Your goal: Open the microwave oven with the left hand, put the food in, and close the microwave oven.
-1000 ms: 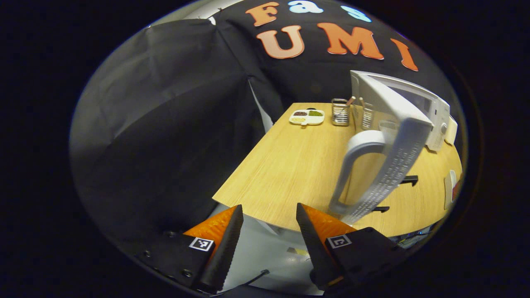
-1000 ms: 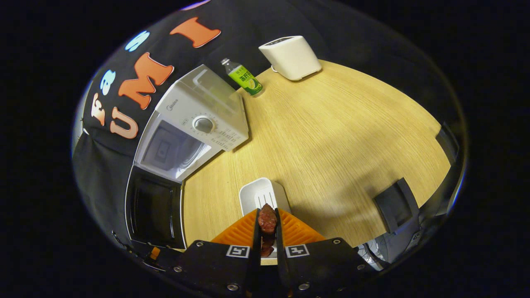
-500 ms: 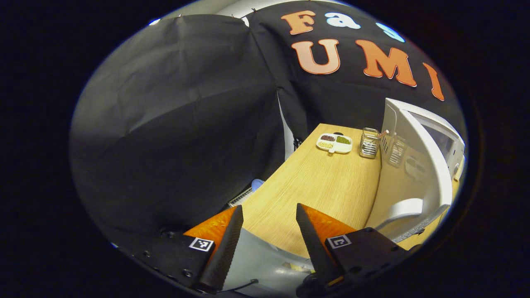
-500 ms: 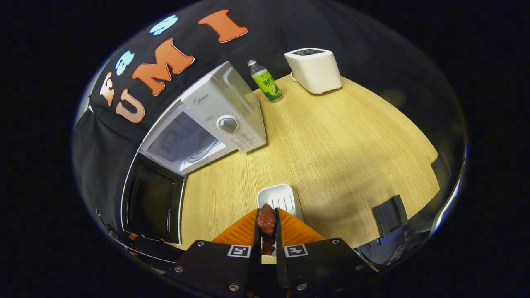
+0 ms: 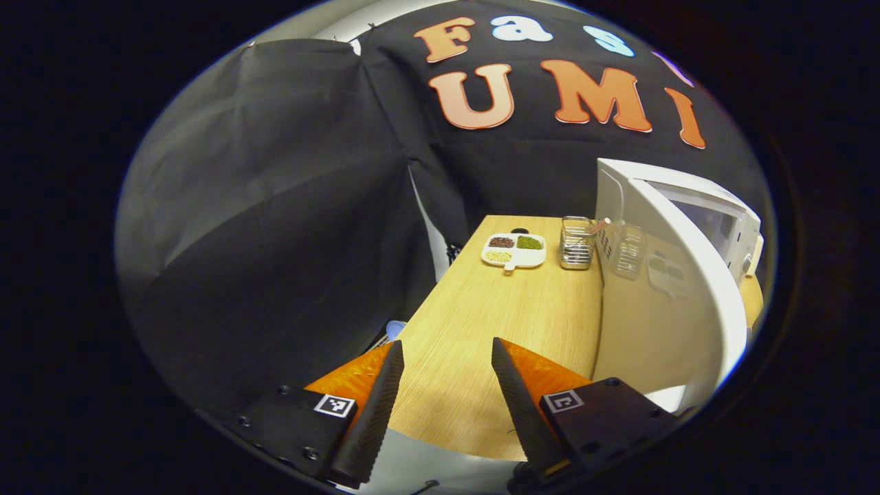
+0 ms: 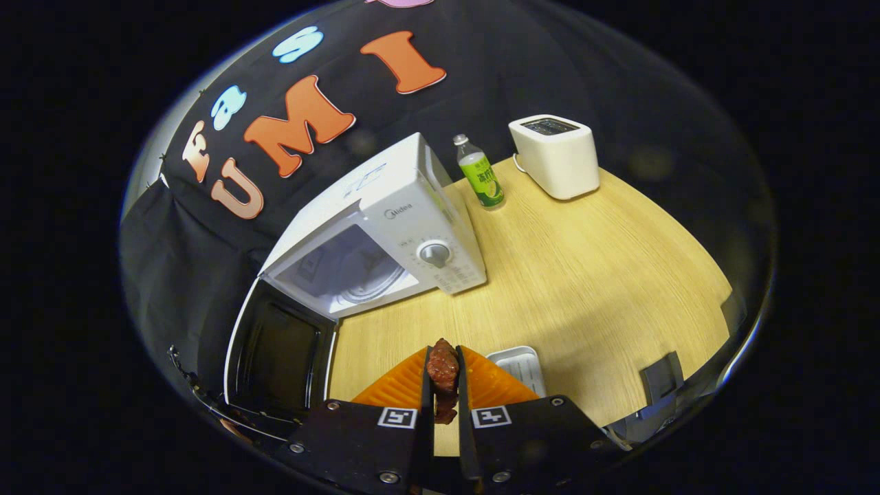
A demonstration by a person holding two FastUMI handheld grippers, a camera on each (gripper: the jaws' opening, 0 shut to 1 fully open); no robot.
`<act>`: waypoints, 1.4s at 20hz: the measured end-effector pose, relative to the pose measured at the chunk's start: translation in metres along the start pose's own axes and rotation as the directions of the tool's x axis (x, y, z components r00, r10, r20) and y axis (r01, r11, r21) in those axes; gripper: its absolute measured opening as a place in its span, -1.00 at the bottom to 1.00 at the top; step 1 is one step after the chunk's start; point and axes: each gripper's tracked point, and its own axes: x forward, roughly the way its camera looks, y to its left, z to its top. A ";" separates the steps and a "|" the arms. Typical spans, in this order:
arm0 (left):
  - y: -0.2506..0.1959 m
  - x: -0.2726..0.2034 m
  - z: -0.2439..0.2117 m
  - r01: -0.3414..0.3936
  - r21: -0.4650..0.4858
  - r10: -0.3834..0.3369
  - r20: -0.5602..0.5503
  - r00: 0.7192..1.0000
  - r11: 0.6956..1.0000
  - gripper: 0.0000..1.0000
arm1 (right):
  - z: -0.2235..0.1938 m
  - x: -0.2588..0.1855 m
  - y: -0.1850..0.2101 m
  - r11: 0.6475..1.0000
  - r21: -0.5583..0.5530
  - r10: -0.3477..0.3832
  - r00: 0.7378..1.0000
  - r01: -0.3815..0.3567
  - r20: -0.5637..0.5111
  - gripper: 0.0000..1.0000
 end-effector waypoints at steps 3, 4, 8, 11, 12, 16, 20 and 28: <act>-0.017 0.005 0.002 0.054 0.008 -0.054 0.003 0.999 0.999 0.51 | 0.010 0.016 0.035 0.999 0.000 0.032 0.999 -0.032 0.027 -0.70; -0.022 0.007 0.003 0.074 0.003 -0.074 0.006 0.997 0.997 0.60 | 0.013 0.021 0.048 0.999 0.000 0.040 0.999 -0.040 0.037 -0.70; -0.034 0.021 -0.002 0.143 -0.013 -0.144 -0.022 0.989 0.990 0.69 | 0.029 0.040 0.095 0.998 -0.013 0.063 0.993 -0.062 0.101 -0.70; -0.038 0.026 -0.005 0.169 -0.053 -0.171 -0.047 0.984 0.984 0.69 | 0.041 0.059 0.126 0.996 0.003 0.090 0.986 -0.092 0.141 -0.70; -0.037 0.027 -0.003 0.165 -0.061 -0.168 -0.045 0.985 0.984 0.69 | 0.045 0.068 0.137 0.993 0.022 0.108 0.983 -0.112 0.149 -0.70; -0.028 0.032 0.000 0.114 -0.097 -0.117 -0.034 0.993 0.989 0.70 | 0.065 0.102 0.169 0.980 0.062 0.171 0.964 -0.187 0.204 -0.70; -0.023 0.035 0.002 0.085 -0.115 -0.091 -0.054 0.994 0.990 0.69 | 0.069 0.141 0.179 0.962 0.164 0.177 0.956 -0.218 0.233 -0.71; 0.006 0.056 0.006 0.058 -0.020 -0.060 -0.120 0.991 0.998 0.70 | 0.050 0.218 0.181 0.940 0.288 0.113 0.962 -0.184 0.247 -0.70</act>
